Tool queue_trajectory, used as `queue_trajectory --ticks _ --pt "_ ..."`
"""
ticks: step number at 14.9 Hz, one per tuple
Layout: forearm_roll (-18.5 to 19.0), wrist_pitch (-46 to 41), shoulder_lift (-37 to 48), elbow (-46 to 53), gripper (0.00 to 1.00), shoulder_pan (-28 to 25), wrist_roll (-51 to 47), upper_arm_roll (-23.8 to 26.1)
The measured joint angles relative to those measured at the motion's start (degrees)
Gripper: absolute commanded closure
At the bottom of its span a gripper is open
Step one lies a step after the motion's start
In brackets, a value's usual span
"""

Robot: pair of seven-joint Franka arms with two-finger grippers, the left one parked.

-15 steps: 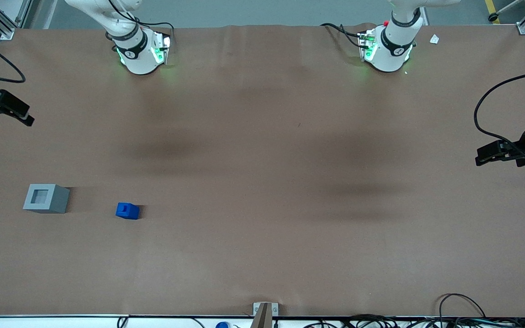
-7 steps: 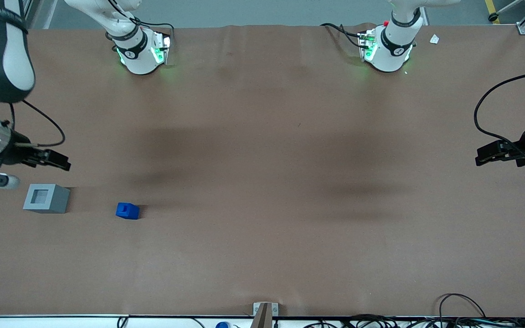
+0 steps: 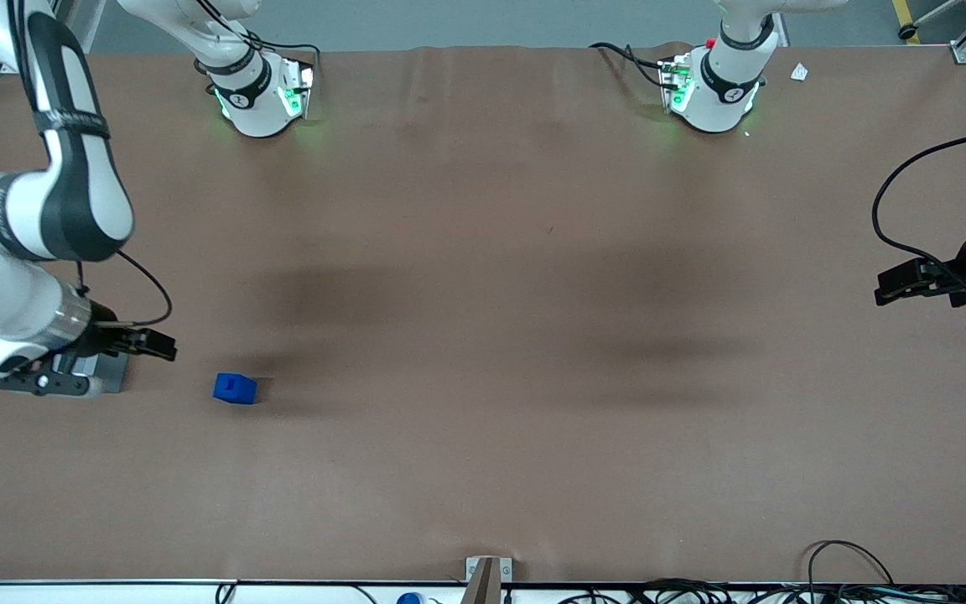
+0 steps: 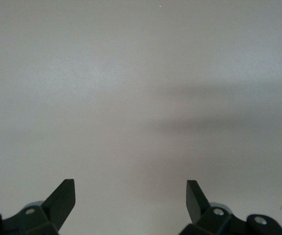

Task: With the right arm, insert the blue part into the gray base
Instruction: 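Move the open right gripper down over the blue block, then close the right gripper on the blue block and lift it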

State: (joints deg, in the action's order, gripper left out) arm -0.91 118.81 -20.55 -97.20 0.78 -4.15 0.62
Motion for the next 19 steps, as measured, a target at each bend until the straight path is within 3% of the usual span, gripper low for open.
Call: queue_trajectory --ticks 10,16,19 --pt "0.0 12.2 -11.3 0.1 0.00 -3.1 -3.7 0.0" --pt "0.0 14.7 -14.9 0.1 0.00 -3.1 -4.5 -0.1" --pt "0.0 15.2 -15.7 0.1 0.06 -3.4 -4.8 -0.1"
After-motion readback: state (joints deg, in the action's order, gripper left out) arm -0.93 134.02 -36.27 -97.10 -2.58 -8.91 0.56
